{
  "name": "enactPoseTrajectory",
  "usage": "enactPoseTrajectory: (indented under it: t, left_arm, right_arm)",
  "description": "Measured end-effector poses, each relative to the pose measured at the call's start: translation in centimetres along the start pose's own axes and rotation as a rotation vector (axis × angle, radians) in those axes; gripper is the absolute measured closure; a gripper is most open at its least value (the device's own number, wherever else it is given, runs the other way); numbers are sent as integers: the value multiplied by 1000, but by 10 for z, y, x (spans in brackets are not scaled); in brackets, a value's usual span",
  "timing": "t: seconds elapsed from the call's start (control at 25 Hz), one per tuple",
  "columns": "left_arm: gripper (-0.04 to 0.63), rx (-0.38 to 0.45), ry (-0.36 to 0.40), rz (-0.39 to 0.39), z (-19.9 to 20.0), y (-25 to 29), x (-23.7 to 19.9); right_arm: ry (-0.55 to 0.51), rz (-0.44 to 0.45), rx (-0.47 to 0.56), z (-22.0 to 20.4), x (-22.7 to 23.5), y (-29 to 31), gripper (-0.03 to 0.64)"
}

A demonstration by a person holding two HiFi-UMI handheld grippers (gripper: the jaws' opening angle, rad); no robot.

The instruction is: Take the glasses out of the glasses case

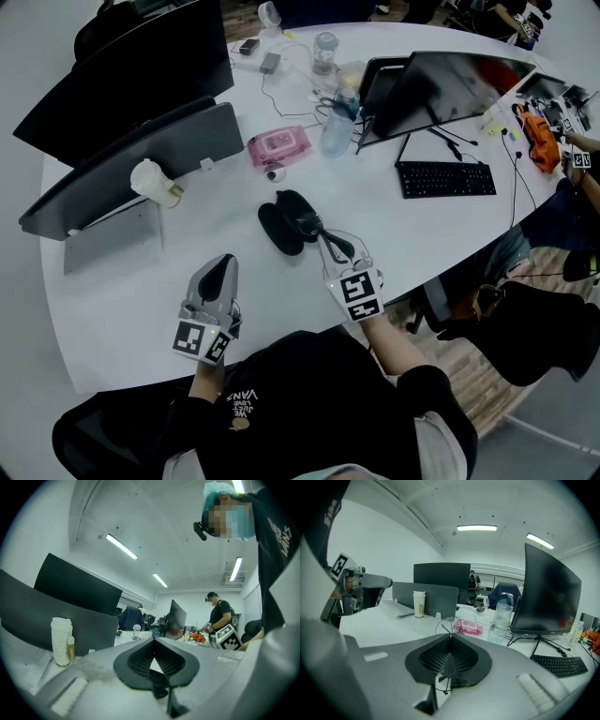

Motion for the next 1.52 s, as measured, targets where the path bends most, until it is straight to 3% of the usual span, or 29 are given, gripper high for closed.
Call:
enactPoseTrajectory:
  t: [1.08,1.52]
  left_arm:
    - [594,22,31,-92,3,-16,13]
    - [594,8,32,-155,1,-11,24]
  right_arm:
    - [76,-113,147,37,-22,-86,612]
    - [96,-182,140,37,-25,-117,612]
Point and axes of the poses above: the fingertips, and each gripper's own axes: y forward along the fingers, x to its right, z out of its top, the point moved 3 cm from there along -y, backward along the fingers, and after that the axes turned 6 degrees about -y, right-handed, at the moved point
